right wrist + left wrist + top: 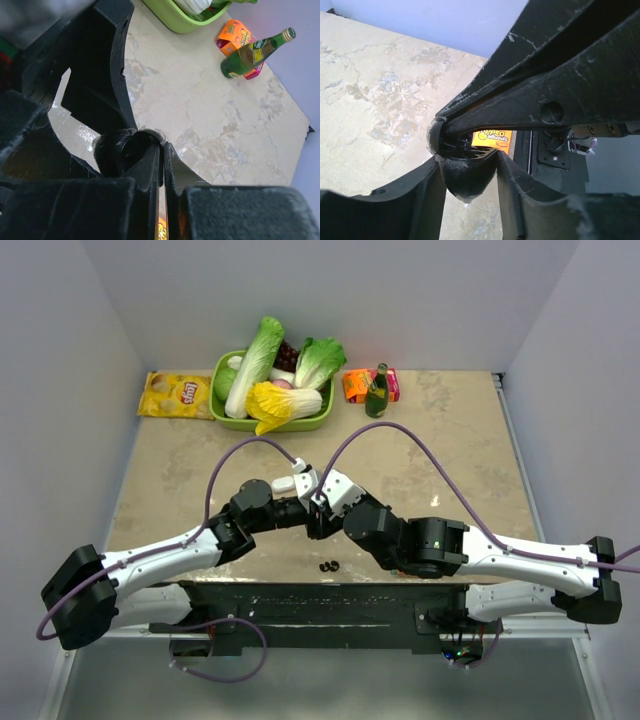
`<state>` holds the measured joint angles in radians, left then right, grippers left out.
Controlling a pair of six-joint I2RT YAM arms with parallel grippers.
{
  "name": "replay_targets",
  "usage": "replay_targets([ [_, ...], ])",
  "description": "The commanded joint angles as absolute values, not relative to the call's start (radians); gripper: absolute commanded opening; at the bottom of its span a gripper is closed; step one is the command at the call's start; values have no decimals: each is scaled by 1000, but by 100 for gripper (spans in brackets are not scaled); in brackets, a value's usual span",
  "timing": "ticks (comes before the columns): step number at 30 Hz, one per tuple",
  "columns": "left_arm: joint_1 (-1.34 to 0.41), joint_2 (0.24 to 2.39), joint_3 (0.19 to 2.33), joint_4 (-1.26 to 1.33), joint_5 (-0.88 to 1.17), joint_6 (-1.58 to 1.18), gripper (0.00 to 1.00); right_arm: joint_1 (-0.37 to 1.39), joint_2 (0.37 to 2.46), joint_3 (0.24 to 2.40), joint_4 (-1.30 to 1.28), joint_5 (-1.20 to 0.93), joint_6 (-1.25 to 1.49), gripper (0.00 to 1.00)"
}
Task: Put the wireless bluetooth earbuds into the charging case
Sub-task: Adjust the charging case.
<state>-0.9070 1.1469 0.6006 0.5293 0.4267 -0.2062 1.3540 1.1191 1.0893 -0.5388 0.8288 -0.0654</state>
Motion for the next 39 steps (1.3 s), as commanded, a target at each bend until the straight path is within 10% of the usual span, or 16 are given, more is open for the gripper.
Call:
replay_targets([
  [1,-897,1154,641,540,437,-179,39,1365,1120,1115,-526,856,-74,0],
  [10,-893,1144,615,575,439,-184,0,1373,1111,1112,-523,842,-72,0],
  [16,-893,1126,568,630,436,-189,0,1373,1086,1114,-500,819,-52,2],
  [28,-893,1062,465,730,356,-219,0,1371,1052,1160,-460,775,24,62],
  [39,-893,827,106,1271,295,-351,0,1364,832,1046,-304,579,170,73],
])
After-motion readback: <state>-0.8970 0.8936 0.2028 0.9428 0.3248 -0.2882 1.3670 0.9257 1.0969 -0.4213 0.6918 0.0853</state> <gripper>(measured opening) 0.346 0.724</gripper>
